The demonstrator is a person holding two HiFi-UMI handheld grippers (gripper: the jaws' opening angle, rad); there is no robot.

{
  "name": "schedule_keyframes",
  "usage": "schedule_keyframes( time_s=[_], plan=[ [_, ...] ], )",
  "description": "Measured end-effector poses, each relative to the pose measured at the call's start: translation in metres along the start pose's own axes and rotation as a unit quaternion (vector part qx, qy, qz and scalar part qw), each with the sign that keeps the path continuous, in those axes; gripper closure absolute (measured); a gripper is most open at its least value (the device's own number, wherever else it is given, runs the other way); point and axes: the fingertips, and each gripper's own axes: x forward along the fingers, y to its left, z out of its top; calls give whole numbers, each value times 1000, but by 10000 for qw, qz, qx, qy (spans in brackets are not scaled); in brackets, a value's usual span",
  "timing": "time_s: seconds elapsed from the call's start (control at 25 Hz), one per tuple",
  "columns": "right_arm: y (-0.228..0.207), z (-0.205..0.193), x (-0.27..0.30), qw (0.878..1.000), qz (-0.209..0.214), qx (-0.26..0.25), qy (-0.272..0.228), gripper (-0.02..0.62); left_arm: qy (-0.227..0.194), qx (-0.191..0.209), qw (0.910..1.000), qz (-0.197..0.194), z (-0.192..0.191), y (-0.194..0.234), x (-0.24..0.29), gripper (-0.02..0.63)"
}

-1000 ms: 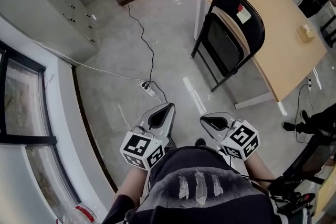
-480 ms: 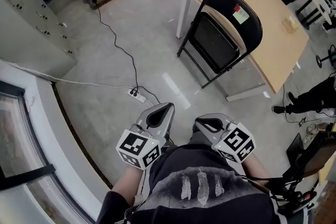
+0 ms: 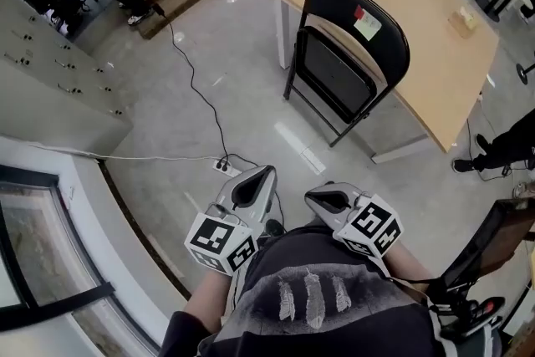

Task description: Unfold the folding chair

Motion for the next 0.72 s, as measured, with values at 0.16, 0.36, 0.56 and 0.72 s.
schedule_keyframes(
  time_s=[0.16,0.36,0.56,0.72],
  plan=[
    [-51,8,-30,9989,142,243,-383,594,104,121,9996,248,24,-14,52,606],
    [-112,9,-73,9976,418,180,-521,594,260,253,9976,589,40,-36,115,606],
    [-162,-1,-100,9981,369,306,-397,594,328,317,9970,620,48,-57,152,606],
    [-191,9,-105,9970,264,448,-581,594,413,248,9967,659,51,-51,177,606]
  ],
)
